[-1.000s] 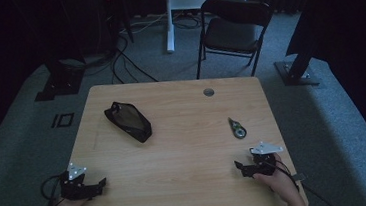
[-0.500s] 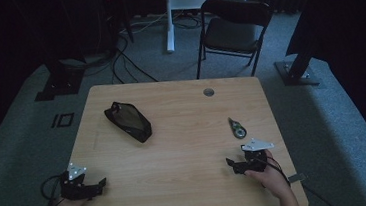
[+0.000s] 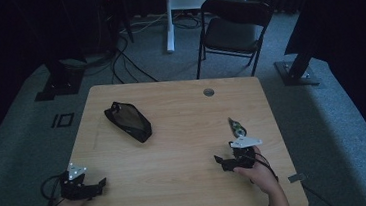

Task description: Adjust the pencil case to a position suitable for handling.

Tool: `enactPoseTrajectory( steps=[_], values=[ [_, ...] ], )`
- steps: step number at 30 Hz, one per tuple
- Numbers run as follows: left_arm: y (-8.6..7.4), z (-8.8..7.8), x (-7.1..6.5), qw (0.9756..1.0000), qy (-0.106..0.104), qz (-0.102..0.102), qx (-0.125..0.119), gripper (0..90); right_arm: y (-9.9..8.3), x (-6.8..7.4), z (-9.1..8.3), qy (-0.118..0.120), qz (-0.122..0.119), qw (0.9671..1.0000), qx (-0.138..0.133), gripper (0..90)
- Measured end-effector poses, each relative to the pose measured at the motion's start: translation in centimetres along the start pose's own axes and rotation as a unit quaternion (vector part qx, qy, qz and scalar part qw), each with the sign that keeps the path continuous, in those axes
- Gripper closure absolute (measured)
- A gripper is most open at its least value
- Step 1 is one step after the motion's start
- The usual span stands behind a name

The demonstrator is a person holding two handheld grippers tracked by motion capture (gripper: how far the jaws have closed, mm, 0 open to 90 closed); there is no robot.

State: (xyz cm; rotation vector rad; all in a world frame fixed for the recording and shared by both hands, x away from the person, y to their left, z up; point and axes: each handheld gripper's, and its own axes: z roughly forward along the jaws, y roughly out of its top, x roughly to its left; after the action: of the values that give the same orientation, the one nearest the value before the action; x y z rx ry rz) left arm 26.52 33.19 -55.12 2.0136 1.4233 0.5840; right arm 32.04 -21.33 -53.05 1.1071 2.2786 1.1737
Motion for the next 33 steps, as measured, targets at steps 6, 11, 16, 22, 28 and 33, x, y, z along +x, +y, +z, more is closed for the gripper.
enactPoseTrajectory(
  steps=[6, 11, 16, 22, 28, 33],
  values=[
    [0.0, 0.0, 0.0, 1.0000, 0.000, 0.000, 0.000, 0.0, 1.0, 1.1, 1.3, 0.010, -0.008, 0.9999, -0.004, 15.7],
    [0.0, 0.0, 0.0, 1.0000, 0.000, 0.000, 0.000, 0.0, 1.8, 2.1, 2.6, 0.019, -0.017, 0.9997, -0.006, 15.7],
    [0.0, 0.0, 0.0, 1.0000, 0.000, 0.000, 0.000, 0.0, 2.4, 2.7, 3.6, 0.023, -0.018, 0.9996, -0.002, 15.7],
    [0.0, 0.0, 0.0, 1.0000, -0.001, 0.001, -0.001, 0.0, 3.4, 3.8, 4.9, 0.036, -0.025, 0.9990, -0.005, 15.7],
    [0.0, 0.0, 0.0, 1.0000, -0.001, 0.000, -0.001, 0.0, 4.3, 5.1, 6.1, 0.050, -0.032, 0.9982, -0.004, 15.7],
    [0.0, 0.0, 0.0, 1.0000, -0.001, 0.000, -0.001, 0.0, 5.1, 6.1, 7.1, 0.061, -0.036, 0.9974, -0.010, 15.7]
  ],
)
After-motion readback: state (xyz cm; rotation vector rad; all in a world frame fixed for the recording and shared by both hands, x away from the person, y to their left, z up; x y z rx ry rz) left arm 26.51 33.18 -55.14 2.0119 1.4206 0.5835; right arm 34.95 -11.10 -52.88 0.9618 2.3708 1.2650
